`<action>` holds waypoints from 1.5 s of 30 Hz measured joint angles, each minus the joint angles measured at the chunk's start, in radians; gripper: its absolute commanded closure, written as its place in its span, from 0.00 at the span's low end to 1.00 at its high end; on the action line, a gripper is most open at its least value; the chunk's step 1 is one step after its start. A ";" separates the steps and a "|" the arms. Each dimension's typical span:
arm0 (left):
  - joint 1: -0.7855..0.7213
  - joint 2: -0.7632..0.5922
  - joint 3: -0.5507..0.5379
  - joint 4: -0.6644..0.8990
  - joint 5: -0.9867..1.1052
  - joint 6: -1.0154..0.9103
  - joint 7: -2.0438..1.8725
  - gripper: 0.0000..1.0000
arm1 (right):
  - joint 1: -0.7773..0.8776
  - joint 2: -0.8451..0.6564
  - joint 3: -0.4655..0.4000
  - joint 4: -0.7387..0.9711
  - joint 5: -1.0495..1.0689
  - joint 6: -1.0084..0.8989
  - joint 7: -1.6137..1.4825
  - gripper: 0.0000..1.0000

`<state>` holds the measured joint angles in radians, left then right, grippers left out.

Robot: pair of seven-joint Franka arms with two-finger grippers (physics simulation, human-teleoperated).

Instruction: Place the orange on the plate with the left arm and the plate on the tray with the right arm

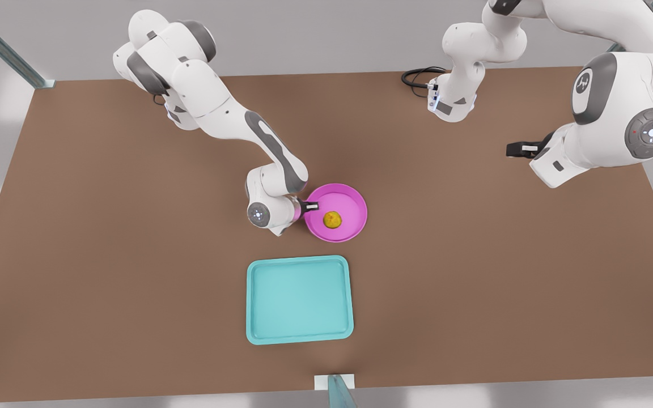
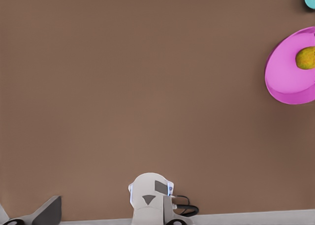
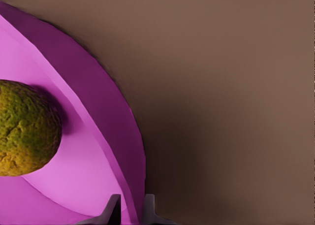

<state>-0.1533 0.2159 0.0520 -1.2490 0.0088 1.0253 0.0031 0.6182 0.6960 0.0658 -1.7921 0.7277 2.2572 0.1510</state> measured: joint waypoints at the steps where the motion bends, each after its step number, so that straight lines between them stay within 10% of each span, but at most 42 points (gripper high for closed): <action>1: 0.000 0.000 0.000 0.000 0.000 0.000 0.002 0.00 | 0.000 0.001 0.000 0.001 -0.001 0.000 0.001 0.70; 39: -0.002 0.009 0.044 0.072 0.004 0.140 0.035 0.00 | -0.348 0.226 0.018 0.511 -0.002 -0.040 0.012 0.79; 40: -0.002 0.009 0.044 0.072 0.005 0.137 0.035 0.00 | -0.347 0.226 0.021 0.509 -0.002 -0.041 0.013 0.24; 41: -0.002 0.009 0.045 0.072 0.005 0.134 0.036 0.00 | -0.347 0.226 0.025 0.509 -0.003 -0.043 0.014 0.00; 45: -0.001 0.009 0.056 0.072 0.006 0.125 0.037 0.00 | -0.347 0.204 0.030 0.503 -0.006 -0.055 0.020 0.00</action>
<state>-0.1542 0.2251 0.1076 -1.1770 0.0145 1.1507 0.0400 0.2714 0.8996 0.0960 -1.2890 0.7221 2.2021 0.1710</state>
